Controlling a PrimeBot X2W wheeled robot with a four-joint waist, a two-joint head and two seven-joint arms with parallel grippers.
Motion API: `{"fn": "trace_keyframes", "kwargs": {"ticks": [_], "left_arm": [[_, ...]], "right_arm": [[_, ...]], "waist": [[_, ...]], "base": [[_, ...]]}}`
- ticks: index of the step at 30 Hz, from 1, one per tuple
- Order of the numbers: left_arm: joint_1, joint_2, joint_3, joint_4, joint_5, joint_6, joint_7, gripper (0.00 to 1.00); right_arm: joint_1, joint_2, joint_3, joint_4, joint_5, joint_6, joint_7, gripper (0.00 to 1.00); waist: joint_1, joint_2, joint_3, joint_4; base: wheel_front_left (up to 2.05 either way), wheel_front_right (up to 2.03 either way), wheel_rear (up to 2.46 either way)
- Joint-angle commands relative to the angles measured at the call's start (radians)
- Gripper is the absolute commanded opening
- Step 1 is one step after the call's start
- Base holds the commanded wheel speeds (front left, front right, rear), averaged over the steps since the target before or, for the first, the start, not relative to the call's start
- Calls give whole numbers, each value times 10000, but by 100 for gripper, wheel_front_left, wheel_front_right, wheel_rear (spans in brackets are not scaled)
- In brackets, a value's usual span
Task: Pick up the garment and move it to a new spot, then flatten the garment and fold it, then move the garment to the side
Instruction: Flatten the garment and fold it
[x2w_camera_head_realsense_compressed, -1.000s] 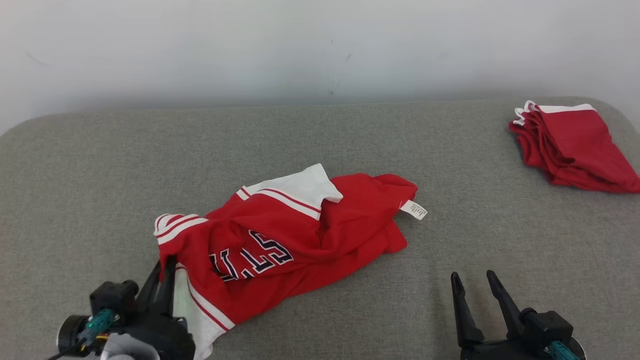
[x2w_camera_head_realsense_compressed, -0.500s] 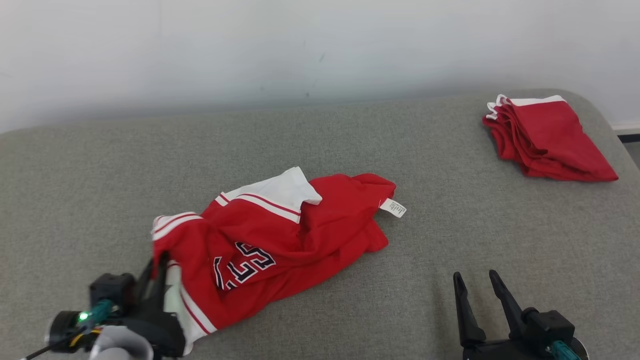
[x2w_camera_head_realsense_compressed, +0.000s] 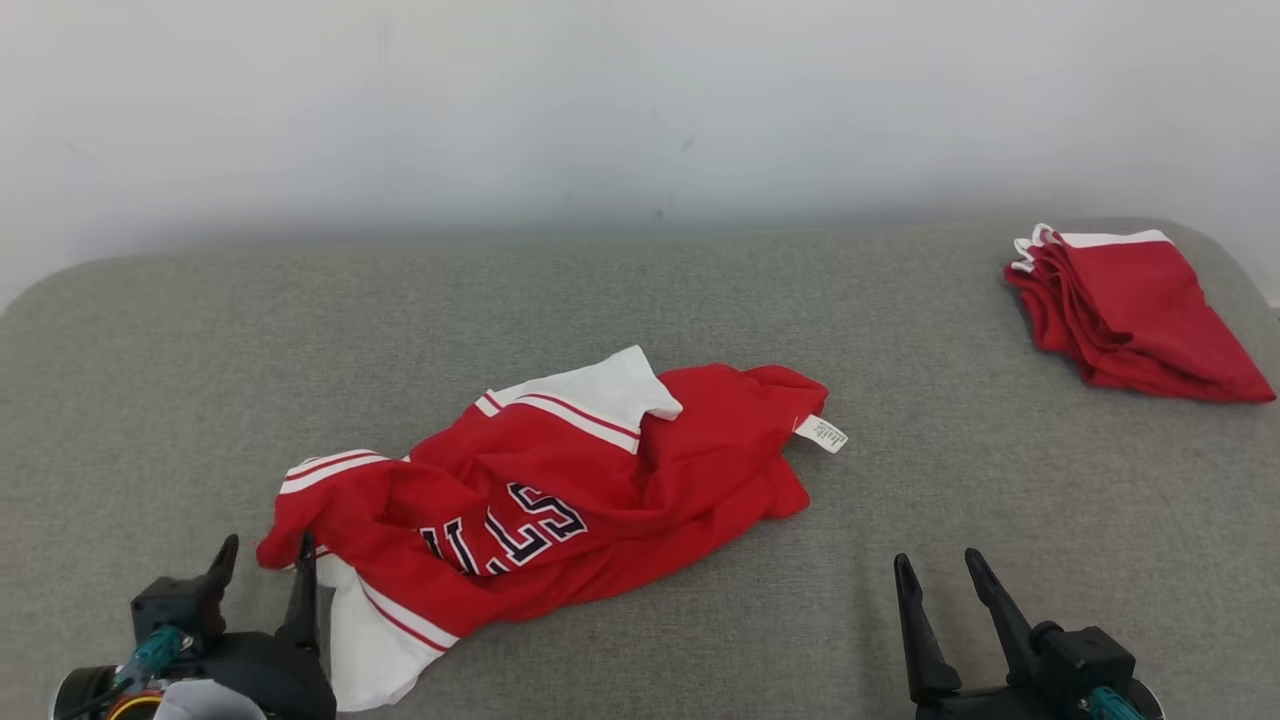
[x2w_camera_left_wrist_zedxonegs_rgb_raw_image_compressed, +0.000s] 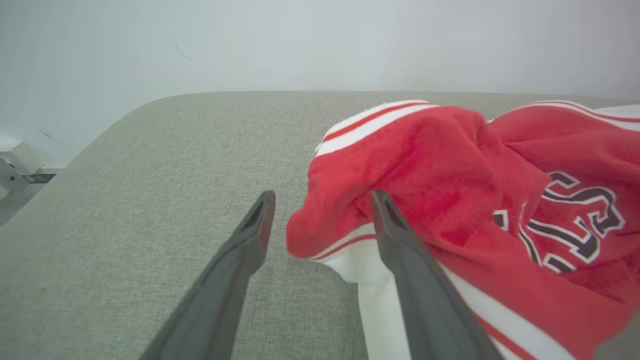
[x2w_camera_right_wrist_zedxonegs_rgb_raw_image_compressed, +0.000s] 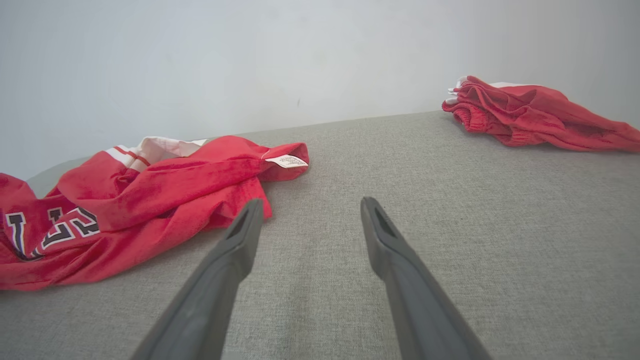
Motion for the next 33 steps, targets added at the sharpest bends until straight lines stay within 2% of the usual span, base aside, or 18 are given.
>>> {"fn": "trace_keyframes", "kwargs": {"ticks": [1, 9, 18, 24, 33], "left_arm": [[246, 8, 165, -114, -96, 38, -108, 100], [1422, -302, 1180, -2040, 335, 348, -131, 100], [3184, -1496, 2421, -4605, 1433, 15, -134, 100], [3664, -2025, 2888, -5058, 1769, -218, -135, 100], [3380, -2183, 2979, -5050, 1985, -429, -136, 100]], "right_arm": [[12, 11, 18, 57, -81, -23, -8, 100], [-252, -66, 126, 284, -110, -23, -8, 100], [-333, -154, 75, 340, -98, -23, -8, 100], [-526, -212, 102, 585, -88, -23, -8, 100], [-1523, -666, 667, 1571, 1, -23, -9, 100]], "waist": [[0, 0, -108, 190], [0, 0, -218, 530], [0, 0, -181, 841], [0, 0, -126, 936], [0, 0, 63, 1235]], "base": [[0, 0, 0], [0, 0, 0], [0, 0, 0], [0, 0, 0], [0, 0, 0]]}}
